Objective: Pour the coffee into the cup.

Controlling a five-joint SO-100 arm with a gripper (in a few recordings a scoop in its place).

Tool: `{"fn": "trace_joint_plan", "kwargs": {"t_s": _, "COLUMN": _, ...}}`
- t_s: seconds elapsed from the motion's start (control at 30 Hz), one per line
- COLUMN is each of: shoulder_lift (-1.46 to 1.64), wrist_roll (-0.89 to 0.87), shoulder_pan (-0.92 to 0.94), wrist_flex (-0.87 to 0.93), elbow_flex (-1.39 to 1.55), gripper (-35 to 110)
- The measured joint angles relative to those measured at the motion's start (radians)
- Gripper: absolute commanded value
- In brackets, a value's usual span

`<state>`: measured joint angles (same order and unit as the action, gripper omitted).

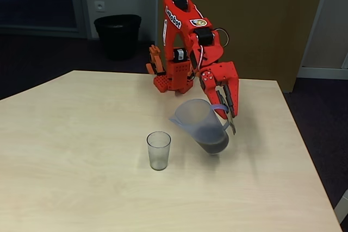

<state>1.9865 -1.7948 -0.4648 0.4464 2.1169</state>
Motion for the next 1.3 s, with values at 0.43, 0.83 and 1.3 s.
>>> {"fn": "trace_joint_plan", "kwargs": {"t_s": 0.43, "shoulder_lift": -0.161, "wrist_roll": -0.144, "shoulder_pan": 0.032, "wrist_flex": -0.063, "elbow_flex": -0.195, "gripper": 0}}
{"fn": "trace_joint_plan", "kwargs": {"t_s": 0.83, "shoulder_lift": -0.219, "wrist_roll": -0.265, "shoulder_pan": 0.069, "wrist_flex": -0.204, "elbow_flex": -0.199, "gripper": 0}}
{"fn": "trace_joint_plan", "kwargs": {"t_s": 1.3, "shoulder_lift": -0.218, "wrist_roll": -0.407, "shoulder_pan": 0.094, "wrist_flex": -0.33, "elbow_flex": -0.121, "gripper": 0}}
